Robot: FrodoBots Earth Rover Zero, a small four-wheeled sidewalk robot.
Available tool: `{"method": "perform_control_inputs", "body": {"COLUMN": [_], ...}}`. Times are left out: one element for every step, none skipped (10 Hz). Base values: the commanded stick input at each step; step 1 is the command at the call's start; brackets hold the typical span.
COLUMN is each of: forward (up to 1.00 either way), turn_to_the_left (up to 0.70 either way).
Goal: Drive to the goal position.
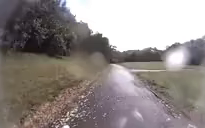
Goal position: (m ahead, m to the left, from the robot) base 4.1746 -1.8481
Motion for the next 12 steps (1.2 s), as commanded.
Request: {"method": "perform_control_inputs", "body": {"forward": [0.70, 0.70, 0.70, 0.70, 0.70, 0.70, 0.70, 0.70, 0.70, 0.70, 0.70, 0.70], "turn_to_the_left": [-0.11, -0.34, -0.35, -0.35, -0.35, 0.00, 0.00, 0.00, 0.00, 0.00, 0.00, 0.00]}}
